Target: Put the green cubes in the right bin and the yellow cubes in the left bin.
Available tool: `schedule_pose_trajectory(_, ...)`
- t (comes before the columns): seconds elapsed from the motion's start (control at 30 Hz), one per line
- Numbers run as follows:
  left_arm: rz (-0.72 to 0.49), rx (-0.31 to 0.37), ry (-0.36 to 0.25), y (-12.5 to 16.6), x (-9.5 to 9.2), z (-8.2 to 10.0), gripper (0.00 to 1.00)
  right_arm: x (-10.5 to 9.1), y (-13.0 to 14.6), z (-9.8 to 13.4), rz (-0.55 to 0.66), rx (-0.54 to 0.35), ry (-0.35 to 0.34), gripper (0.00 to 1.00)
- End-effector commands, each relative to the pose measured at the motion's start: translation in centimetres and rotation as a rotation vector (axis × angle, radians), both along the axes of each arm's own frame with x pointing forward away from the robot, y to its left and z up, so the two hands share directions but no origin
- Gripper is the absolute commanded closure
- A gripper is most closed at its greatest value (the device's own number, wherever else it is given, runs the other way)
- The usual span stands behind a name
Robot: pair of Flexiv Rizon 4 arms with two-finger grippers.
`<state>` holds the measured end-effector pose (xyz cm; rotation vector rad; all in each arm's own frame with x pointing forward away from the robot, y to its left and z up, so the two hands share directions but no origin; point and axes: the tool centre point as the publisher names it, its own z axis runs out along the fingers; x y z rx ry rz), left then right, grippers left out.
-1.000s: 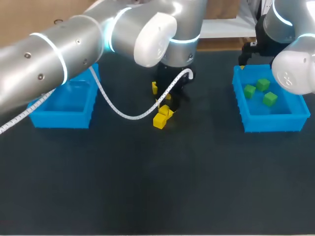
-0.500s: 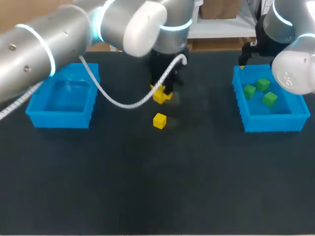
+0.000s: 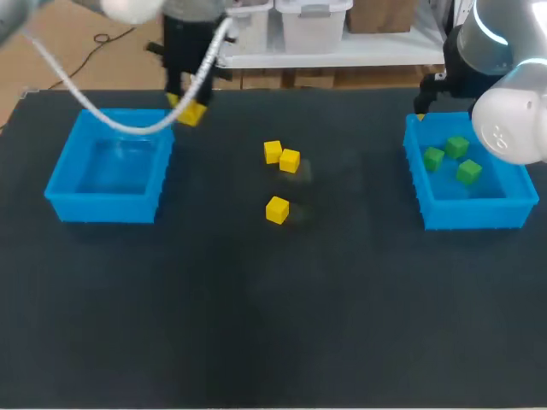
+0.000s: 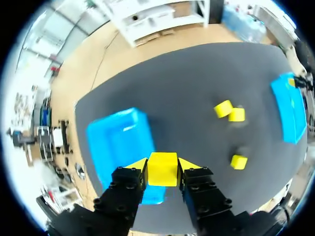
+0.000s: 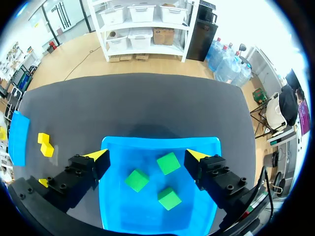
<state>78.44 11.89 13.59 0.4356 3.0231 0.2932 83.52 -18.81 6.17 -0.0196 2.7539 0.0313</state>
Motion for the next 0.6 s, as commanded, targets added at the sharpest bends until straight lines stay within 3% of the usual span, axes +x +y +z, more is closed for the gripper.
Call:
schedule_pose_trajectory(0.03, 0.035, -0.059, -0.156, 5.5, -3.9, 0.2, 1.00, -0.2, 0.0, 0.0, -0.002, -0.001, -0.004, 0.00)
schedule_pose_trajectory(0.33, 0.153, -0.064, -0.143, 9.7, -4.6, -2.0, 1.00, -0.2, 0.0, 0.0, -0.002, -0.001, -0.004, 0.00)
schedule_pose_trajectory(0.37, 0.162, -0.050, -0.136, 9.9, -4.5, -2.2, 0.87, -0.2, 0.0, 0.0, -0.002, -0.001, -0.004, 0.00)
schedule_pose_trajectory(0.4, 0.163, -0.043, -0.134, 10.0, -4.3, -2.3, 0.51, -0.2, 0.0, 0.0, -0.002, -0.001, -0.004, 0.00)
schedule_pose_trajectory(0.43, 0.163, -0.031, -0.138, 10.1, -4.2, -2.5, 0.00, -0.2, 0.0, 0.0, -0.002, -0.001, -0.004, 0.00)
schedule_pose_trajectory(0.6, 0.123, -0.023, -0.177, 9.0, -3.7, -2.2, 0.00, -0.2, 0.0, 0.0, -0.002, -0.001, -0.004, 0.00)
